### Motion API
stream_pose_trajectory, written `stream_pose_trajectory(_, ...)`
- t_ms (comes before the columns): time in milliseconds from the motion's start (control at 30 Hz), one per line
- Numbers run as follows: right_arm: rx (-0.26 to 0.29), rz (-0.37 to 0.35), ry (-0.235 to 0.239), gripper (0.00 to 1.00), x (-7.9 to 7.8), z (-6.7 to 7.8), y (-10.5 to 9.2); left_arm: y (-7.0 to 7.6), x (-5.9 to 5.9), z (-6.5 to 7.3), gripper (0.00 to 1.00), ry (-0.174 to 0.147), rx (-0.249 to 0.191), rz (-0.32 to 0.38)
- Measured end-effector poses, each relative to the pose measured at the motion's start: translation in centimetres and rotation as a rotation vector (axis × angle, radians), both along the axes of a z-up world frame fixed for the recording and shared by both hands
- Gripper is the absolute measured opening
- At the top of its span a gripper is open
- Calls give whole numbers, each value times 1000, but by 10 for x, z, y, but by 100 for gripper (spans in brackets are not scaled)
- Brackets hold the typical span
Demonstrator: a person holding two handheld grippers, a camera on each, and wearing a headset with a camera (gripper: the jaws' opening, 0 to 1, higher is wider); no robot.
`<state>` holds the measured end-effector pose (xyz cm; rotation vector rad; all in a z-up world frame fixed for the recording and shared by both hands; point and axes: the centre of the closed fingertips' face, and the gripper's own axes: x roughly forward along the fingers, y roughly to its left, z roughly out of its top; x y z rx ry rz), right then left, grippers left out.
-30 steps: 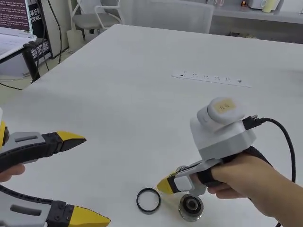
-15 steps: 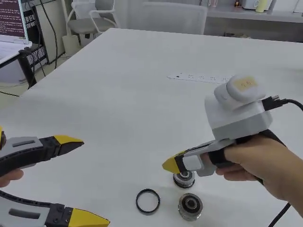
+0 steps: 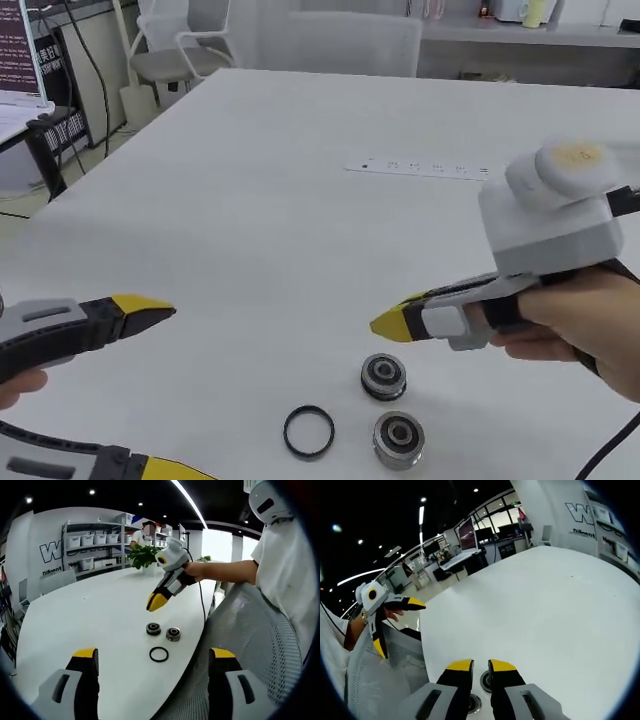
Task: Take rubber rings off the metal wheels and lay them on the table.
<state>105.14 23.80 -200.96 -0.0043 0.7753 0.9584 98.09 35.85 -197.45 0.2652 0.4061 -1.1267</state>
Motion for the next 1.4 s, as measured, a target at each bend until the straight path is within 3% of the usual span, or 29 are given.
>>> stream_pose_trajectory(267, -8, 63, -71, 17, -1, 2, -6, -9, 4, 5, 90, -3, 7, -41)
stream_pose_trajectory(400, -17, 82, -80, 20, -2, -1, -8, -11, 7, 10, 91, -5, -1, -52)
stream_pose_trajectory(567, -45, 120, -102, 23, -4, -7, -12, -15, 13, 17, 91, -17, -4, -69)
stream_pose_trajectory(700, -103, 152, -124, 25, -4, -19, -17, -19, 17, 21, 91, -28, 8, -91)
stream_pose_trajectory(1000, -187, 204, -115, 30, -7, -44, -26, -28, 25, 34, 91, -59, 21, -145)
stream_pose_trajectory(1133, -238, 214, -108, 30, -8, -58, -32, -39, 36, 47, 90, -96, 11, -178)
stream_pose_trajectory(1400, -255, 234, -97, 30, -12, -68, -32, -63, 50, 63, 87, -137, -18, -231)
